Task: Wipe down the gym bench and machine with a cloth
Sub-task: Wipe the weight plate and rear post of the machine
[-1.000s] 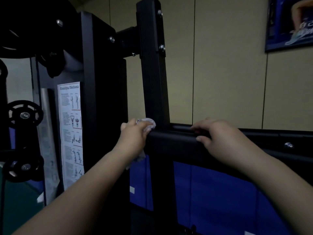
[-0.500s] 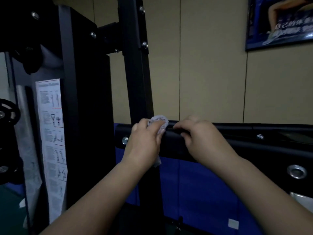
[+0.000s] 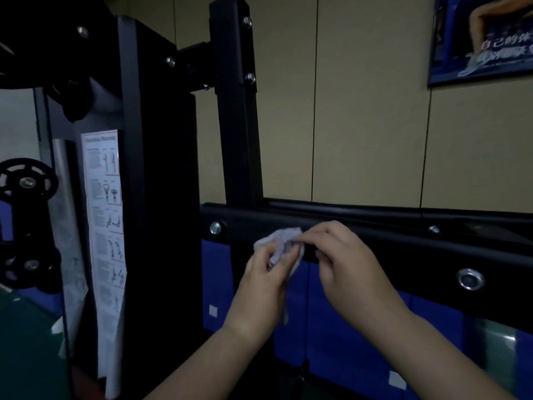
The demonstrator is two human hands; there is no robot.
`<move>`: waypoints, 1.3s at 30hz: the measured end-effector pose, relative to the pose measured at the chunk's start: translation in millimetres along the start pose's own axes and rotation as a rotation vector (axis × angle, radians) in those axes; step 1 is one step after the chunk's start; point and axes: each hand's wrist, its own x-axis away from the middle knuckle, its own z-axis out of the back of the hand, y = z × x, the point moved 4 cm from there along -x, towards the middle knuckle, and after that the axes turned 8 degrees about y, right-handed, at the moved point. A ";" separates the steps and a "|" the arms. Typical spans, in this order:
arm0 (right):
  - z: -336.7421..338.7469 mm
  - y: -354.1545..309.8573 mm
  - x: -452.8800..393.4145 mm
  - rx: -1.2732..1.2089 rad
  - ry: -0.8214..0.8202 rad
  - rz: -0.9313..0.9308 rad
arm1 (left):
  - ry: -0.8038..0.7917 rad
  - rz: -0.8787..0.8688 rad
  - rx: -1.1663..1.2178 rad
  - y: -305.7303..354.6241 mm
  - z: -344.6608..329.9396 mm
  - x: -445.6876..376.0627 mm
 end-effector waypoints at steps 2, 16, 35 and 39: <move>-0.9 1.1 15.0 -0.011 -0.044 -0.014 | -0.168 0.111 -0.046 -13.9 -2.3 28.4; 17.2 -8.3 198.1 0.156 -0.362 -0.456 | -0.484 0.235 -0.348 22.1 35.6 145.6; 158.9 -170.5 520.4 0.518 -0.646 -1.118 | -1.081 -0.034 -0.112 176.6 49.6 412.5; 179.5 -209.7 566.5 0.506 -0.690 -1.191 | -1.190 -0.044 -0.064 208.2 69.9 467.7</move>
